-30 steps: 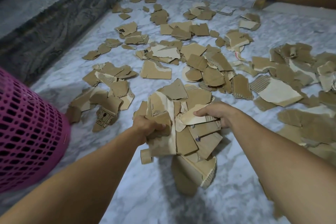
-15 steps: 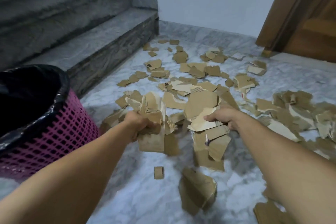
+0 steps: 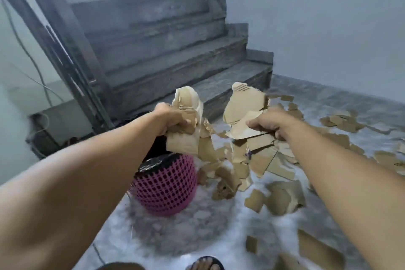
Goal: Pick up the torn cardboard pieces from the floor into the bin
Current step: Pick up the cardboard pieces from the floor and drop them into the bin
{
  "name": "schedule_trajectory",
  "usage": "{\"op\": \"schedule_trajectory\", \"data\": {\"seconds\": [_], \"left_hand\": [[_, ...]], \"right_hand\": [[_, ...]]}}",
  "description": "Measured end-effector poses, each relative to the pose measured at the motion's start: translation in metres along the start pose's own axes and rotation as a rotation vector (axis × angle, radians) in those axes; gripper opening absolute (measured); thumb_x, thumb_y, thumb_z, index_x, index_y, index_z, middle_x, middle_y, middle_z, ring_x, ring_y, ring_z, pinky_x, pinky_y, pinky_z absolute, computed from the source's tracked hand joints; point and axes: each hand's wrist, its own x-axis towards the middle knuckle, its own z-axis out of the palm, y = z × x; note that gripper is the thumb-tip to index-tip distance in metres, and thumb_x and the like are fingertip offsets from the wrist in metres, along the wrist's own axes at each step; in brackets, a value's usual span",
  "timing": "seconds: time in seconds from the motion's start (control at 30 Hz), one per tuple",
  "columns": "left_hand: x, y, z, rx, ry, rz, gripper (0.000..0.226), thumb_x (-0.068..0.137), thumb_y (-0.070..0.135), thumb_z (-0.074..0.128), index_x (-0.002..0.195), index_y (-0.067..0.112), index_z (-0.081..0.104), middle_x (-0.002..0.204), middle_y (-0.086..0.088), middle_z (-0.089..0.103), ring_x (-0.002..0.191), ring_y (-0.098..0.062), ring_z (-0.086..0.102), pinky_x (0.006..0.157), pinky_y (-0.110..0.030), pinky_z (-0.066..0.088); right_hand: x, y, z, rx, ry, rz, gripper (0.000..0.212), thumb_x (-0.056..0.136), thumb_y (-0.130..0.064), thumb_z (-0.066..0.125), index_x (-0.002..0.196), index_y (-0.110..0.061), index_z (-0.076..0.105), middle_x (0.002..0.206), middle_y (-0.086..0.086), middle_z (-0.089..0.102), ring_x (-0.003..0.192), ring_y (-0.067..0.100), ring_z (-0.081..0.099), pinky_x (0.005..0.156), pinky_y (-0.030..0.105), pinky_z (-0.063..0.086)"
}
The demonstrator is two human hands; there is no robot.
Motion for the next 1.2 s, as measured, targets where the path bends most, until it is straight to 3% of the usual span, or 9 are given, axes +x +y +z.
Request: {"op": "schedule_trajectory", "data": {"seconds": [0.07, 0.27, 0.4, 0.57, 0.73, 0.9, 1.0, 1.07, 1.2], "left_hand": [[0.011, 0.002, -0.036, -0.004, 0.062, -0.016, 0.058, 0.057, 0.009, 0.092, 0.109, 0.006, 0.066, 0.097, -0.009, 0.073, 0.075, -0.023, 0.070, 0.077, -0.038, 0.059], [0.033, -0.012, -0.115, 0.016, 0.198, -0.072, 0.047, 0.064, 0.010, 0.089, 0.104, 0.007, 0.063, 0.073, -0.005, 0.064, 0.056, -0.019, 0.059, 0.056, -0.027, 0.049], [0.058, -0.046, -0.140, 0.018, 0.237, -0.128, 0.042, 0.066, 0.005, 0.087, 0.097, 0.003, 0.059, 0.078, -0.008, 0.060, 0.062, -0.022, 0.060, 0.054, -0.031, 0.051], [0.091, -0.105, -0.136, -0.048, 0.285, -0.186, 0.046, 0.062, 0.004, 0.088, 0.101, -0.001, 0.063, 0.095, -0.016, 0.067, 0.082, -0.033, 0.068, 0.075, -0.044, 0.060], [0.101, -0.141, -0.113, 0.031, 0.074, -0.264, 0.083, 0.067, 0.043, 0.085, 0.130, 0.001, 0.050, 0.125, -0.008, 0.058, 0.107, -0.029, 0.060, 0.083, -0.040, 0.053], [0.096, -0.155, -0.098, 0.129, 0.032, -0.261, 0.076, 0.078, 0.042, 0.077, 0.134, 0.001, 0.046, 0.126, -0.010, 0.054, 0.107, -0.025, 0.053, 0.077, -0.033, 0.041], [0.093, -0.155, -0.093, 0.171, 0.022, -0.256, 0.068, 0.079, 0.038, 0.077, 0.129, 0.000, 0.052, 0.108, -0.008, 0.055, 0.094, -0.021, 0.051, 0.072, -0.032, 0.040], [0.093, -0.151, -0.091, 0.207, 0.005, -0.238, 0.060, 0.078, 0.039, 0.078, 0.121, 0.002, 0.057, 0.105, -0.008, 0.057, 0.094, -0.023, 0.055, 0.073, -0.034, 0.045], [0.091, -0.129, -0.069, 0.162, 0.019, -0.095, 0.035, 0.080, 0.035, 0.077, 0.093, 0.008, 0.061, 0.096, -0.012, 0.067, 0.083, -0.024, 0.067, 0.076, -0.039, 0.059]], "right_hand": [[0.001, -0.035, 0.020, 0.014, -0.011, -0.049, 0.036, 0.073, -0.014, 0.083, 0.103, -0.009, 0.062, 0.079, 0.002, 0.060, 0.059, 0.013, 0.052, 0.028, 0.010, 0.029], [0.018, -0.106, 0.105, 0.066, -0.070, -0.126, 0.046, 0.072, -0.016, 0.083, 0.109, -0.006, 0.057, 0.088, 0.005, 0.062, 0.060, 0.014, 0.055, 0.035, 0.016, 0.041], [0.036, -0.118, 0.175, 0.119, -0.096, -0.140, 0.054, 0.065, -0.017, 0.085, 0.110, -0.004, 0.058, 0.104, 0.010, 0.068, 0.093, 0.026, 0.068, 0.082, 0.042, 0.060], [0.065, -0.093, 0.243, 0.153, -0.117, -0.118, 0.053, 0.072, -0.020, 0.083, 0.116, -0.004, 0.058, 0.111, 0.008, 0.066, 0.101, 0.027, 0.064, 0.091, 0.038, 0.055], [0.075, -0.059, 0.268, -0.055, -0.220, -0.066, 0.046, 0.076, -0.035, 0.079, 0.111, -0.012, 0.059, 0.098, 0.008, 0.066, 0.065, 0.021, 0.054, 0.053, 0.027, 0.043], [0.084, -0.054, 0.270, 0.004, -0.161, -0.101, 0.056, 0.074, -0.025, 0.081, 0.121, -0.004, 0.060, 0.107, 0.011, 0.061, 0.085, 0.023, 0.051, 0.068, 0.029, 0.044], [0.087, -0.055, 0.261, 0.071, -0.137, -0.077, 0.027, 0.072, -0.021, 0.080, 0.089, -0.010, 0.063, 0.088, 0.008, 0.060, 0.088, 0.027, 0.063, 0.087, 0.042, 0.057], [0.082, -0.057, 0.247, 0.153, -0.150, -0.043, 0.019, 0.075, -0.014, 0.077, 0.074, -0.011, 0.058, 0.070, 0.006, 0.058, 0.069, 0.024, 0.063, 0.082, 0.046, 0.060], [0.068, -0.052, 0.200, 0.268, -0.166, -0.021, 0.007, 0.086, -0.008, 0.069, 0.091, -0.004, 0.065, 0.079, 0.009, 0.066, 0.067, 0.017, 0.065, 0.066, 0.034, 0.062]]}}
